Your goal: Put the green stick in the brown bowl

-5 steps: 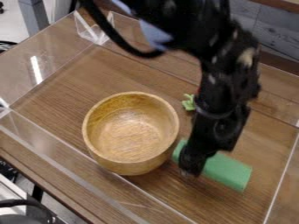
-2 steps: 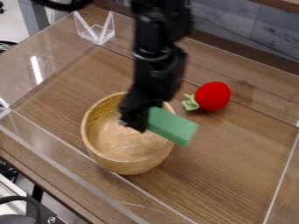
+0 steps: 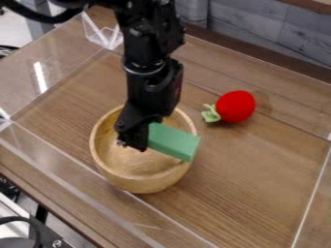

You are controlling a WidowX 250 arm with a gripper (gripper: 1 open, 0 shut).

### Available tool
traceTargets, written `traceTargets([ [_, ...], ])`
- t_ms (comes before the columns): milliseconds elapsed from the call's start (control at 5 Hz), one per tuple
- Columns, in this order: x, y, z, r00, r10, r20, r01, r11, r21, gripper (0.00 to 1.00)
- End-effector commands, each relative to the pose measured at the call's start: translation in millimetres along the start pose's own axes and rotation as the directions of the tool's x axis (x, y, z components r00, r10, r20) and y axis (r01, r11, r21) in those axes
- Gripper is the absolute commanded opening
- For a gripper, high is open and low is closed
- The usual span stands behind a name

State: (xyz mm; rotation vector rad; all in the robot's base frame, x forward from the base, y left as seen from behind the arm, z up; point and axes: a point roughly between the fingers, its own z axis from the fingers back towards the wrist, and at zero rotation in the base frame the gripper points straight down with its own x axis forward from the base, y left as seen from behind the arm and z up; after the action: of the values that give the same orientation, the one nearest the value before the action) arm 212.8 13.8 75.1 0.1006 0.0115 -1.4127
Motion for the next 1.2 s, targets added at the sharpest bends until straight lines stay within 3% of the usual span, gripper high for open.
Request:
traceTargets([
  [0, -0.2, 10, 7.9, 1.0, -0.002, 0.004, 0.002, 1.0, 0.019, 0.0],
  [200, -0.3, 15, 13.6, 1.0, -0.016, 0.007, 0.016, 1.0, 0.018, 0.0],
  [600, 33.7, 15, 0.4, 0.997, 0.077, 0.01, -0.076, 0.997, -0.001, 0.0],
  [1000, 50.4, 16, -10.6, 0.999, -0.035, 0.016, 0.035, 0.999, 0.0, 0.0],
])
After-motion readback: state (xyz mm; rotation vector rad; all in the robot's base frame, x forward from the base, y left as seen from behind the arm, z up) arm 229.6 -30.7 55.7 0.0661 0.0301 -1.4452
